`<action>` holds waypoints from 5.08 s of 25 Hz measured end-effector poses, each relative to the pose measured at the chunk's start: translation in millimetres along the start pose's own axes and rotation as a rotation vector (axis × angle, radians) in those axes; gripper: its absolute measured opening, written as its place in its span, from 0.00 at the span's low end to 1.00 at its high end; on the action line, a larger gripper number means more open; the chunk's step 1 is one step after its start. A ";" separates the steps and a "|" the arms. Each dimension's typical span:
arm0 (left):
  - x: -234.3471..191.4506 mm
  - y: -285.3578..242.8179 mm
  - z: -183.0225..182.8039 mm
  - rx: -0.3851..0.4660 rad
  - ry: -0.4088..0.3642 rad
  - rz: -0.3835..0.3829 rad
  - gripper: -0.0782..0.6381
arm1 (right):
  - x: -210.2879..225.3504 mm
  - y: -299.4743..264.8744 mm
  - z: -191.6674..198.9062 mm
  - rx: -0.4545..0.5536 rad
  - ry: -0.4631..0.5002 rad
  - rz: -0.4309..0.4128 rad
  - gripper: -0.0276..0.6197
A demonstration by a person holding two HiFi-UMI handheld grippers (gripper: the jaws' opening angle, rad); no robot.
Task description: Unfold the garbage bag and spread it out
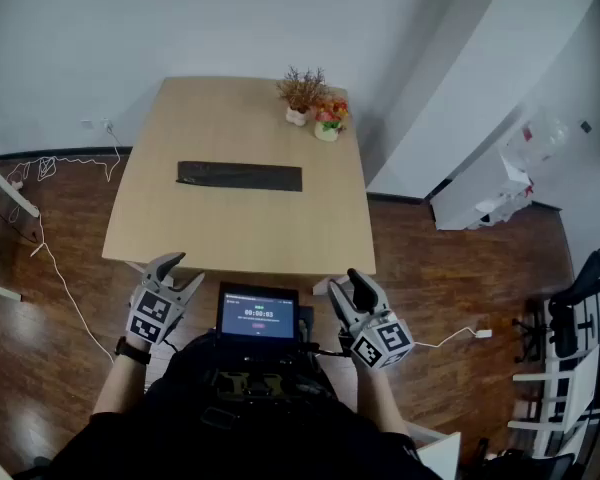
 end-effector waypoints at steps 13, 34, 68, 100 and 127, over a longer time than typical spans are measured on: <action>-38.0 -39.9 -13.9 -0.002 -0.034 -0.018 0.42 | 32.4 -38.1 -6.2 -0.024 0.015 0.002 0.37; -184.8 -219.4 -33.3 -0.007 -0.108 0.179 0.40 | 109.7 -231.5 -48.5 -0.085 0.053 0.101 0.37; -106.2 -486.3 108.9 -0.516 -0.326 0.522 0.28 | 225.2 -353.2 57.9 -0.412 -0.060 -0.015 0.37; -97.2 -400.1 92.8 -0.553 0.033 0.720 0.12 | 152.6 -337.8 185.2 -0.842 0.272 -0.438 0.26; -121.7 -367.2 75.8 -0.498 -0.124 0.651 0.36 | 146.5 -360.4 214.4 -0.952 0.268 -0.512 0.05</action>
Point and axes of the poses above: the fingertips, and each gripper's own axes: y backward along the fingers, x to its right, z out of its underside, the point moved 5 cm from there along y, backward along the fingers, and after that the axes turned 5 degrees about -z, right-handed, at the moved point
